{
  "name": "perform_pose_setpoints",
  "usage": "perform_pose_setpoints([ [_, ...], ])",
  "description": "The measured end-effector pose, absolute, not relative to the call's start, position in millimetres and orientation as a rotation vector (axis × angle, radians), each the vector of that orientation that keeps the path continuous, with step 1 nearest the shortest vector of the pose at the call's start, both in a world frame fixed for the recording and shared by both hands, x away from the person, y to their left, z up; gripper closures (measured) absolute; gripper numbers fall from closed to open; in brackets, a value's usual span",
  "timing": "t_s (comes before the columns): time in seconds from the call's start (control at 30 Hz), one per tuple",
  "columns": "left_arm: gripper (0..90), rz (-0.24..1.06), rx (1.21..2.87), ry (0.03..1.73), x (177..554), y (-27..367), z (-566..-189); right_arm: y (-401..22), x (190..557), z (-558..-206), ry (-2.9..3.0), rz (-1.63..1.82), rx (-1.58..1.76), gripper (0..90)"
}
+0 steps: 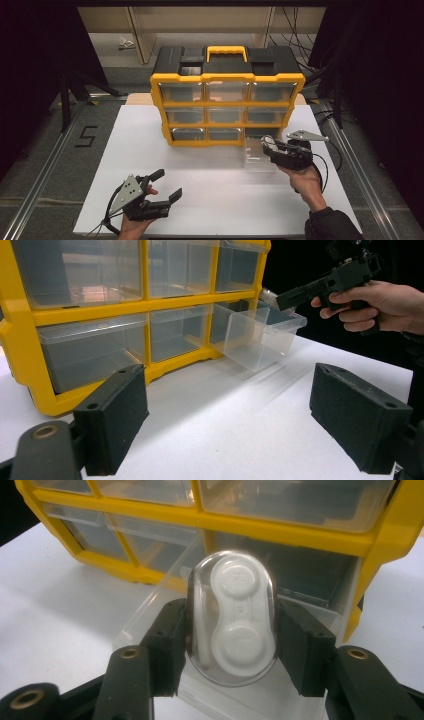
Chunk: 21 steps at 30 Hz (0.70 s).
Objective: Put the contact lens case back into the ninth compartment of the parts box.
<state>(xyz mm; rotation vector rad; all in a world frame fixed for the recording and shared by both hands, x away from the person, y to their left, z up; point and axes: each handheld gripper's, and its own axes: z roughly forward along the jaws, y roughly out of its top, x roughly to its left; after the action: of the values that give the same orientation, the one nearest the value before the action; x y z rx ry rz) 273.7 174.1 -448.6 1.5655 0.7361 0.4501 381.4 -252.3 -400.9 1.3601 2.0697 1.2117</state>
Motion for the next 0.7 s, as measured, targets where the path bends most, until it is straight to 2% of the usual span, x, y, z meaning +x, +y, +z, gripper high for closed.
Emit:
perform_pose_setpoints([
  [0.1, 15.1, 0.449, 1.564, 0.737, 273.8, 174.3, -448.6, -254.4, 381.1, -397.6, 2.046, 1.228, 1.366, 40.9],
  [0.7, 15.1, 0.445, 1.568, 0.738, 273.9, 174.0, -448.6, -239.7, 367.9, -378.7, 2.084, 1.313, 1.246, 34.1],
])
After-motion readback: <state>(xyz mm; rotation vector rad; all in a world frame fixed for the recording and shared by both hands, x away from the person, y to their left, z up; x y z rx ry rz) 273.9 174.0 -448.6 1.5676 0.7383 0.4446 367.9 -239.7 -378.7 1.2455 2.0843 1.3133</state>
